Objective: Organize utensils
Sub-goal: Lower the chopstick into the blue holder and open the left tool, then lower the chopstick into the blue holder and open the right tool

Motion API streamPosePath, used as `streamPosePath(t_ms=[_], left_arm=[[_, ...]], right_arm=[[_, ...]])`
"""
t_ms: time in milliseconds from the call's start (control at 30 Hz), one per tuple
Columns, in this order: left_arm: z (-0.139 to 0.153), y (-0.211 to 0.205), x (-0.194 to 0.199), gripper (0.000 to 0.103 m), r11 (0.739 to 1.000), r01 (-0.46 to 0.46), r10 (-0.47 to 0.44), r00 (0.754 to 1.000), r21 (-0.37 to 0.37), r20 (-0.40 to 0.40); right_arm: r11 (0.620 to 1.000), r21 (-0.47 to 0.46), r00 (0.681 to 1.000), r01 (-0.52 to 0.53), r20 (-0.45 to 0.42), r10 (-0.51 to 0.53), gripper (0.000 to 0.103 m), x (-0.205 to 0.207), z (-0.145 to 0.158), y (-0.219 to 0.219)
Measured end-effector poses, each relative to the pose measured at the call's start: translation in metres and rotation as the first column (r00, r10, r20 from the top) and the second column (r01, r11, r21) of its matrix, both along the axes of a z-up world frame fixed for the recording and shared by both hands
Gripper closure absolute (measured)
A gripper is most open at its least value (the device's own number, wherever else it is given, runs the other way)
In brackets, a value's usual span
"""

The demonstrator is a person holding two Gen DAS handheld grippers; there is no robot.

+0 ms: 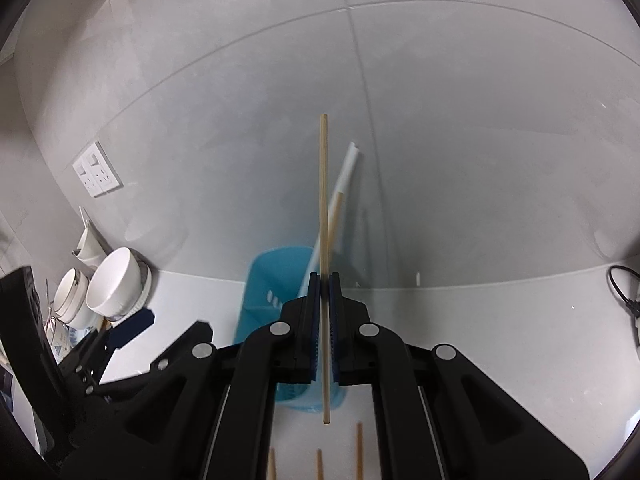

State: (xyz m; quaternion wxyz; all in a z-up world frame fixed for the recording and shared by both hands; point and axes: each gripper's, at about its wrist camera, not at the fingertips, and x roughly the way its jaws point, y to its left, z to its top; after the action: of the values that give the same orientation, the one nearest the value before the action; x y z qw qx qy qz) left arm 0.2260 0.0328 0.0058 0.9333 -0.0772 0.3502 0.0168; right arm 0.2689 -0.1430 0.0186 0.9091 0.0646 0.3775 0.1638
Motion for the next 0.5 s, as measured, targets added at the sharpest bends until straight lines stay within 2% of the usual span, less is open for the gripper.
streamPosePath(t_ms=[267, 500], left_arm=[[0.000, 0.015, 0.000, 0.006, 1.000, -0.023, 0.023, 1.000, -0.005, 0.009], [-0.007, 0.018, 0.008, 0.006, 0.999, -0.034, 0.034, 0.999, 0.015, 0.004]], right_arm=[[0.999, 0.046, 0.996, -0.020, 0.087, 0.016, 0.099, 0.008, 0.000, 0.020], [0.998, 0.052, 0.994, -0.031, 0.108, 0.025, 0.099, 0.009, -0.012, 0.031]])
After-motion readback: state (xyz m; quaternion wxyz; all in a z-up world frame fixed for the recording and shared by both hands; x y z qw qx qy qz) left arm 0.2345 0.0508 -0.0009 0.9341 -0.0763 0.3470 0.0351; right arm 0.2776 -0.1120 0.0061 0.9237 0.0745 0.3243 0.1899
